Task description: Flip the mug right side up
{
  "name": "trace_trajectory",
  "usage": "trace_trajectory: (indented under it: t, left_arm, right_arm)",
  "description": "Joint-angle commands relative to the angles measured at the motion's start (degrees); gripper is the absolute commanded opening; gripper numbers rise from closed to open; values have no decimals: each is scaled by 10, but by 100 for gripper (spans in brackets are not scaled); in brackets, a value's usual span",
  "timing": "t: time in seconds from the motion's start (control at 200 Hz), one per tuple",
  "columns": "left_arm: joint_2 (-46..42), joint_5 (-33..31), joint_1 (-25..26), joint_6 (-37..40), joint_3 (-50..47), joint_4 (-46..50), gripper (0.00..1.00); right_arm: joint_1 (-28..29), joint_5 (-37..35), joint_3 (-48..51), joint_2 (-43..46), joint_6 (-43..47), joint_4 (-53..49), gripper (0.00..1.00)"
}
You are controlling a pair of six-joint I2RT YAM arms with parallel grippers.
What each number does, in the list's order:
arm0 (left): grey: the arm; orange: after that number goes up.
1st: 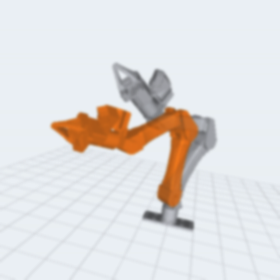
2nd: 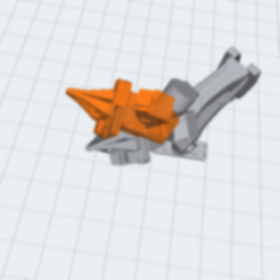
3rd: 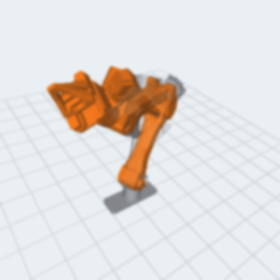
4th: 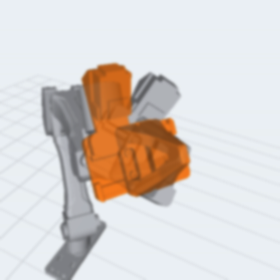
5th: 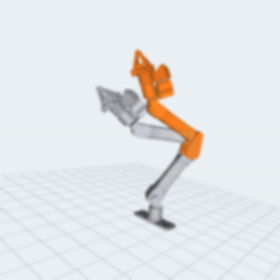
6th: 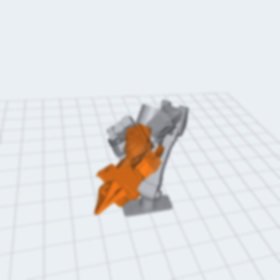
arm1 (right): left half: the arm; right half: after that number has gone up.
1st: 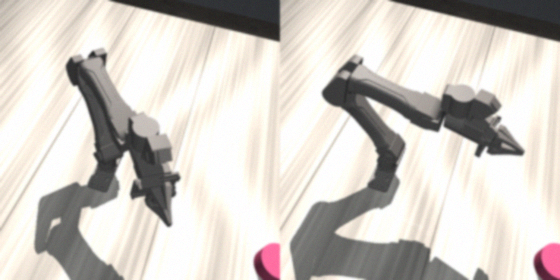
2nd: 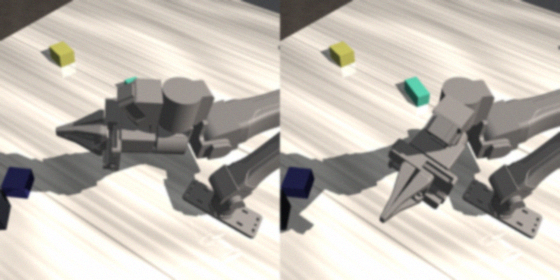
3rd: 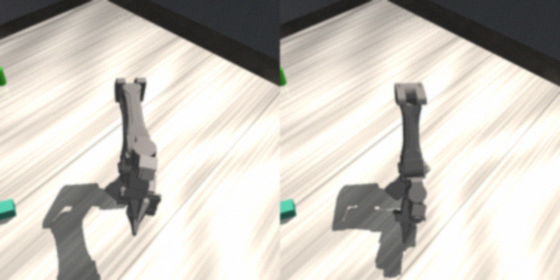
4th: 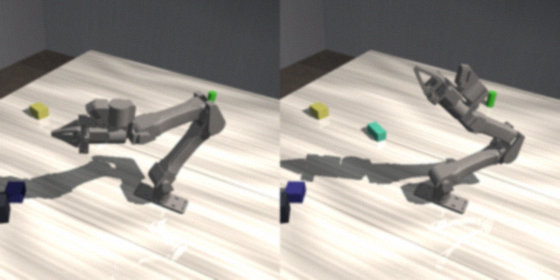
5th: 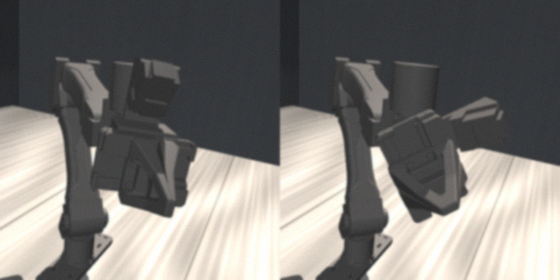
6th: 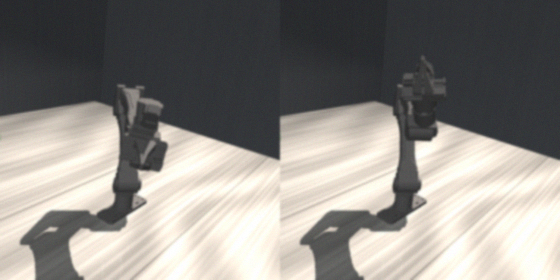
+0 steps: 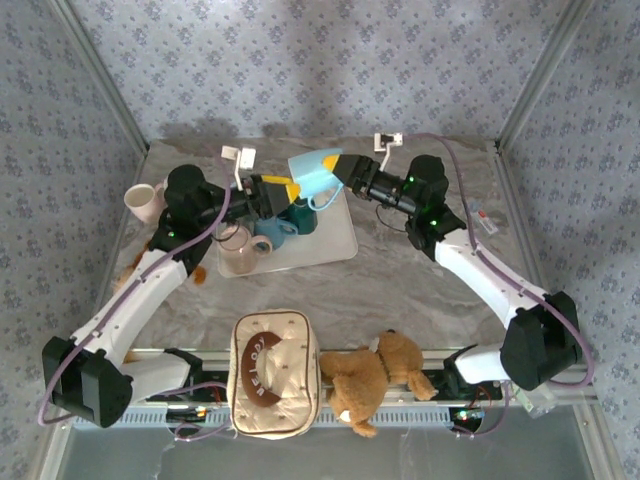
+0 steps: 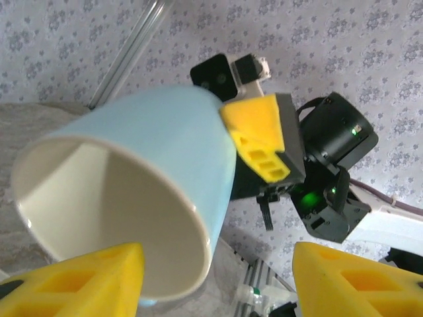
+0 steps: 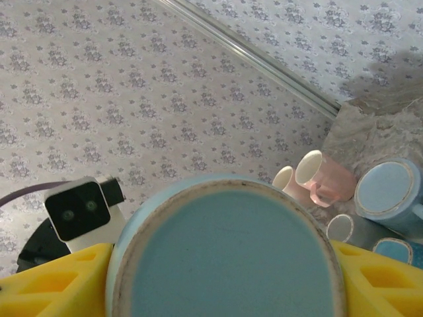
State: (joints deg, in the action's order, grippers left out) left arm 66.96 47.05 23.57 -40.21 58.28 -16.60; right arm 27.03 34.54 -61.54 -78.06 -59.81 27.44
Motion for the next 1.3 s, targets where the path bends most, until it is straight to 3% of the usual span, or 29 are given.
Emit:
trace_trajectory:
  t: [0.0,0.47,0.565,0.625,0.69,0.72,0.735,0.939,1.119,1.299]
  left_arm:
    - [8,-3,13,6,24,-24,56]
    - [29,-19,18,9,39,-42,29]
    - [27,-21,18,10,36,-47,13]
    - [23,-21,18,14,35,-51,0]
    - [15,-25,18,20,30,-56,0]
    - [10,-32,18,24,28,-57,0]
    - [9,-34,18,27,27,-57,0]
    - [-3,-51,18,51,29,-44,0]
    - [-3,-55,17,62,38,-19,0]
    - [-2,-108,17,143,90,154,0]
  right_arm:
    - [6,3,-19,0,-14,61,49]
    - [29,-5,-22,-19,-34,101,48]
    - [29,-9,-18,-22,-39,111,54]
    - [28,-20,-11,-23,-44,117,65]
    - [25,-35,-4,-19,-46,105,82]
    - [22,-39,-2,-18,-49,88,98]
    - [20,-39,-3,-17,-50,81,100]
    - [-7,-16,9,-17,-58,71,100]
    - [-24,-37,34,5,-36,27,100]
    - [-38,-73,45,48,37,-86,100]
